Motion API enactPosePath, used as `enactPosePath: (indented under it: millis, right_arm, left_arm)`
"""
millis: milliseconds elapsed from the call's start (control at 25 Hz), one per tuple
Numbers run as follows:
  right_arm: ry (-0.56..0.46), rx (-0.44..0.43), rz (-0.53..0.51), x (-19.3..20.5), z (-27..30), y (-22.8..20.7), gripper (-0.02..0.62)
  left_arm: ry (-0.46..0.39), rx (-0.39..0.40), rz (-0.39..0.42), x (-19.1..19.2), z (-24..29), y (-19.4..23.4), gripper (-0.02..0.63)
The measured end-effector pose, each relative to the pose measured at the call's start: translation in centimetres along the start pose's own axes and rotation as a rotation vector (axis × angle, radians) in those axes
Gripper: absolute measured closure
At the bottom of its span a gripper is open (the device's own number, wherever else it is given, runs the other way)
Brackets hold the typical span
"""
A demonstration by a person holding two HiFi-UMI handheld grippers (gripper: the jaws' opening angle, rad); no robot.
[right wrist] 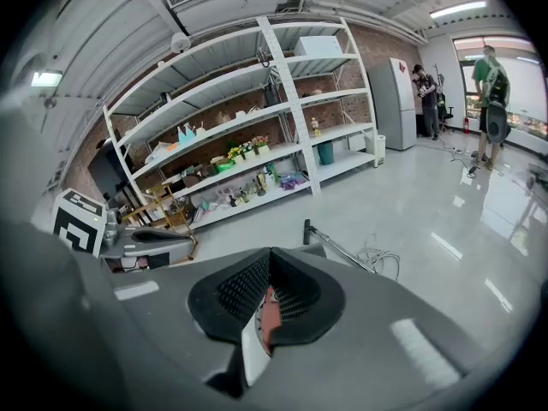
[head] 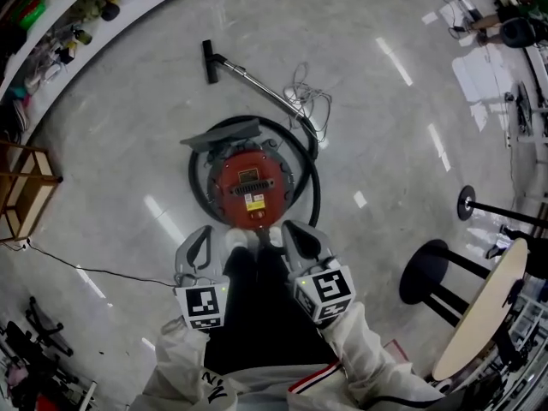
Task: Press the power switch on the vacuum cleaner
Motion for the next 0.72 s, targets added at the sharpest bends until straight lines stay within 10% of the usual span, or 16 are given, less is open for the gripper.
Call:
enactPosePath:
  millis: [720]
  right_arm:
    - [0.057,-0.026,-0.012,4.4,4.9,-1.2,0.595]
  left_arm:
    - [0.032,0.031,-0.062,4.7,4.2,-0.9,0.606]
Point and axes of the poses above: the fingertips, and each gripper's own axes: z forward along the fingers, y to its left, x out of its underside, the point moved 8 cm from there along -z, backward along the fingers, and after that the axes turned 4 degrees about z, right-handed, at the moved point
